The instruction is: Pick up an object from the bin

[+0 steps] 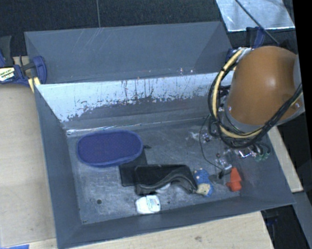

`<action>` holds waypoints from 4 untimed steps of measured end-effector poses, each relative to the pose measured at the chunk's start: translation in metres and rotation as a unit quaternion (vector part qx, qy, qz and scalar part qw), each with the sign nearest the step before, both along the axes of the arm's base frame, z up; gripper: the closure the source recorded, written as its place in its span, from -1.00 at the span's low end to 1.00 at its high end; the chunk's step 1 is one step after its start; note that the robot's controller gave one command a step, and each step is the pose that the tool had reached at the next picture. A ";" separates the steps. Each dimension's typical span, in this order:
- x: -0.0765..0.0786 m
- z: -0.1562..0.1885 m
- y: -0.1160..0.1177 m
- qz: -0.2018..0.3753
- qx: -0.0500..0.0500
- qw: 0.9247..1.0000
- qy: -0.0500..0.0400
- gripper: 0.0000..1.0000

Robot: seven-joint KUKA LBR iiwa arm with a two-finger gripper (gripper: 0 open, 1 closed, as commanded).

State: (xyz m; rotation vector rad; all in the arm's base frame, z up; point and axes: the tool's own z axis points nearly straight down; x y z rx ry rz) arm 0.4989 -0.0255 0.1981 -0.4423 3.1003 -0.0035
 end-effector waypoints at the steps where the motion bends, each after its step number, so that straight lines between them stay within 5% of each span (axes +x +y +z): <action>1: 0.042 -0.116 -0.018 -0.100 0.001 0.995 0.007 -1.00; 2: 0.035 -0.129 0.059 -0.087 0.001 0.996 0.005 -1.00; 3: 0.036 -0.128 0.054 -0.090 -0.001 0.996 0.004 1.00; 4: 0.046 -0.067 0.052 -0.122 0.002 0.993 0.000 1.00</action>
Offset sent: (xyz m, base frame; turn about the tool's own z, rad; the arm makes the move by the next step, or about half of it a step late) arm 0.0419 -0.0184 -0.1135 0.1980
